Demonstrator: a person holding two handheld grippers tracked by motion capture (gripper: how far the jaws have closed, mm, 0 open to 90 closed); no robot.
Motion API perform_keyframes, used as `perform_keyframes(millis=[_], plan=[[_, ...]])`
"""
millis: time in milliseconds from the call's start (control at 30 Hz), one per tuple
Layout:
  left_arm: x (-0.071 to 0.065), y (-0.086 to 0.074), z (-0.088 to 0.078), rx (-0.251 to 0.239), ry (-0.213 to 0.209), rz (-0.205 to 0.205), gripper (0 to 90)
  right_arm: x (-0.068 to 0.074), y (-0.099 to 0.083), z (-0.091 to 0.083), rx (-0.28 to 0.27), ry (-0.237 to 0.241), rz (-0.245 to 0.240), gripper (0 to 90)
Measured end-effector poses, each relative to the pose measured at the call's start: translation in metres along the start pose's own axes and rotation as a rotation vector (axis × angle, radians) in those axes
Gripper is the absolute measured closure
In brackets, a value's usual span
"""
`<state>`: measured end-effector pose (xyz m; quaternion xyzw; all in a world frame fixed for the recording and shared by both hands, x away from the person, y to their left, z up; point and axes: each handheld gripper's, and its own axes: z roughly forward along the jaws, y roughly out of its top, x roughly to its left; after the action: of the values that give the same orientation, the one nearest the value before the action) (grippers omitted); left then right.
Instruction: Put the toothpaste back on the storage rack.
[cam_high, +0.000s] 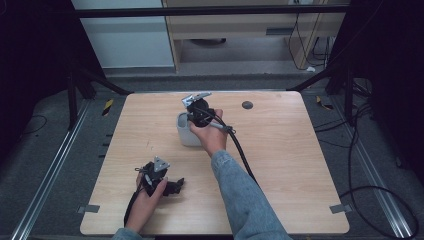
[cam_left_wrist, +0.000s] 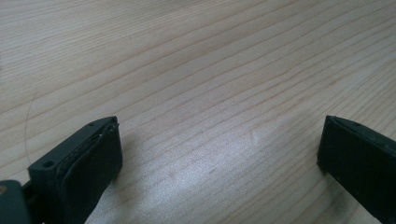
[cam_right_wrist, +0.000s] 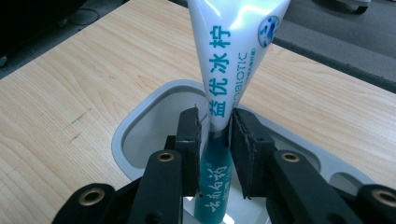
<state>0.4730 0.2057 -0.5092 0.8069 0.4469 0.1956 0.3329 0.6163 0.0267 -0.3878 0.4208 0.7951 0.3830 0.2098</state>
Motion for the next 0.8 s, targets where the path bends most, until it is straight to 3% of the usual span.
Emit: perform_keyframes(millis=[300, 500, 667, 800], plan=[[0.0, 0.0, 0.0, 0.0, -0.001, 0.0, 0.0, 0.004, 0.0, -0.005, -0.012, 0.002, -0.008, 64.1], [0.0, 0.001, 0.001, 0.002, -0.004, 0.004, 0.0, 0.01, -0.002, -0.014, 0.004, 0.011, -0.024, 53.2], [-0.001, 0.002, 0.001, 0.002, -0.005, 0.007, 0.0, 0.012, -0.004, -0.028, 0.033, -0.01, -0.085, 44.8], [-0.001, 0.001, 0.001, 0.002, -0.008, 0.01, 0.0, 0.013, -0.005, -0.038, 0.032, -0.028, -0.105, 41.4]])
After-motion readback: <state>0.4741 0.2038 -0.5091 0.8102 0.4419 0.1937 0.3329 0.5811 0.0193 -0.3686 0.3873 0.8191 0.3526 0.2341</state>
